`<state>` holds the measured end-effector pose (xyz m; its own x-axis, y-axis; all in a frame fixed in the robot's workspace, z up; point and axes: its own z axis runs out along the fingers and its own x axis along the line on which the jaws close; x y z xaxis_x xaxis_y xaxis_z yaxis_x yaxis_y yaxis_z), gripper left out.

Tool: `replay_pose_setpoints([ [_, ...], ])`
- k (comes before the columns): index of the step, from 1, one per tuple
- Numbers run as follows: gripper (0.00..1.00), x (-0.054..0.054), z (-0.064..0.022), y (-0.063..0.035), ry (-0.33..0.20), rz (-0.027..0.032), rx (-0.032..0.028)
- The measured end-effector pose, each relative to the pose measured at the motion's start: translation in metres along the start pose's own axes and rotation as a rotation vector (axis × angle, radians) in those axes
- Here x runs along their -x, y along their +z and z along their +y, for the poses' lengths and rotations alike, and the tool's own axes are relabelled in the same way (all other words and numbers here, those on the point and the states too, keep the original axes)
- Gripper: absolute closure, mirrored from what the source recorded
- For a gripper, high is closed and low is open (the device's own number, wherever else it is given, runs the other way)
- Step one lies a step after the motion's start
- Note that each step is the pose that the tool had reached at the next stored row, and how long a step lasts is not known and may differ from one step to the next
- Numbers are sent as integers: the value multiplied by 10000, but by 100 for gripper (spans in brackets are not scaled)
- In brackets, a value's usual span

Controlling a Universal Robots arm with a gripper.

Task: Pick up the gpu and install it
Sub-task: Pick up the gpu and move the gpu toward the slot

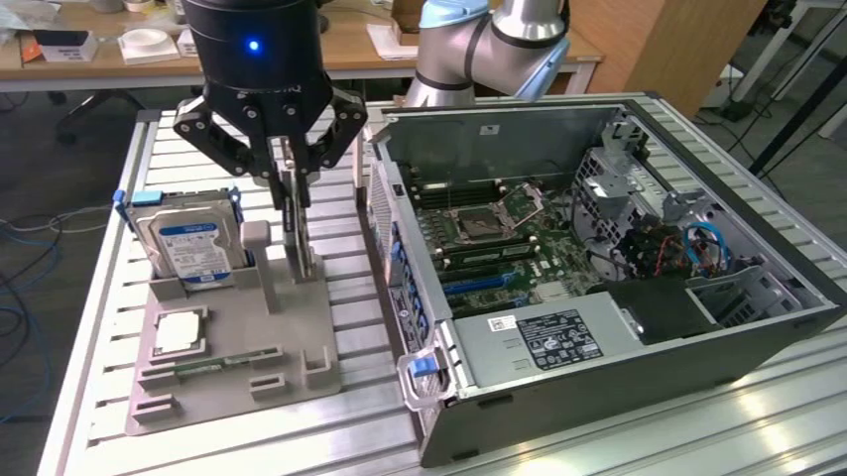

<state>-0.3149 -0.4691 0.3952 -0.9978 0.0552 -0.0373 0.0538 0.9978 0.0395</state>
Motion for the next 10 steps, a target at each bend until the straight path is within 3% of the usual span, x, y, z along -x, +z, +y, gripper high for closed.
replay_pose_setpoints([
  [10,74,56,5,0,16,13,-2],
])
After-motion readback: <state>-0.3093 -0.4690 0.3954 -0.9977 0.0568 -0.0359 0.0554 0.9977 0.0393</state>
